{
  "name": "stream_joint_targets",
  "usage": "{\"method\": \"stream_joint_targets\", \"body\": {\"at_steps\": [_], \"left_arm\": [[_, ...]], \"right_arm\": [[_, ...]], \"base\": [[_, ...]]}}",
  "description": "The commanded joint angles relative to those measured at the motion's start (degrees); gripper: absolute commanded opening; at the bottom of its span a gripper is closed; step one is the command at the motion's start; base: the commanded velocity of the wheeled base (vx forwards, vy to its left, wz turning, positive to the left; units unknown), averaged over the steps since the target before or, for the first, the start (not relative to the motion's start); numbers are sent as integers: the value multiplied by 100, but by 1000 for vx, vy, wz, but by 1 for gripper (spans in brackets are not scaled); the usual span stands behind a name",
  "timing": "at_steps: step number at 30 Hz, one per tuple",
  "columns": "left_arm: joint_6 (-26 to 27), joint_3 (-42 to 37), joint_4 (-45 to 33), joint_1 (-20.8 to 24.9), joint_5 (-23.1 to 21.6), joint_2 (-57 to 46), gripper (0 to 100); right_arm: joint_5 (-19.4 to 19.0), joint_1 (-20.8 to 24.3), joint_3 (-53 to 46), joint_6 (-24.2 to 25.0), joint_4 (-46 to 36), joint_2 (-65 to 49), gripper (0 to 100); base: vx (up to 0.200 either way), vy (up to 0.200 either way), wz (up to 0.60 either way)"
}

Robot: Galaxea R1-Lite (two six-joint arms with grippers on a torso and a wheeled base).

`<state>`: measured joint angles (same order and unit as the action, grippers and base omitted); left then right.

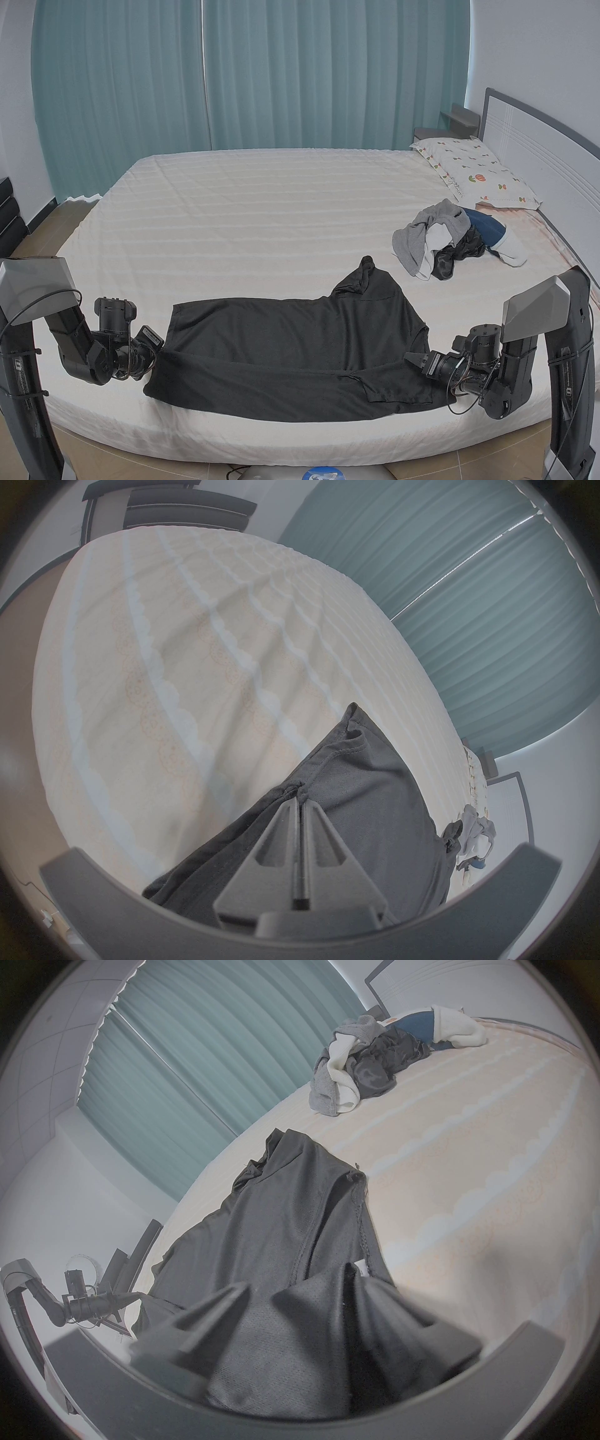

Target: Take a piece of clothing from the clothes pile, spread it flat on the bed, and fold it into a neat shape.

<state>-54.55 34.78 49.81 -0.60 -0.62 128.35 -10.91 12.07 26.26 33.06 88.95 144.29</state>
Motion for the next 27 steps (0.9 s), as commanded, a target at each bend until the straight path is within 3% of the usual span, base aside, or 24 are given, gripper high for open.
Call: {"method": "stream_joint_targets", "body": {"at_steps": [1,15,24,25,26,27], "left_arm": [[-3,-6,2,-2,1,5,0],[15,-15,2,-2,9,14,0],[-12,-33,-6,-2,18,5,0],[-12,-33,-6,-2,18,-12,0],[-12,-41,-6,-2,18,-12,0],[-29,-33,-6,-2,18,-12,100]], "right_arm": [[-8,-12,-7,7,52,47,0],[318,-231,468,86,61,-24,0],[335,-222,459,95,61,38,0],[335,-214,442,95,52,47,100],[335,-205,442,95,52,56,100],[326,-187,424,95,61,56,100]], "base": [[0,0,0],[0,0,0],[0,0,0],[0,0,0],[0,0,0],[0,0,0]]}}
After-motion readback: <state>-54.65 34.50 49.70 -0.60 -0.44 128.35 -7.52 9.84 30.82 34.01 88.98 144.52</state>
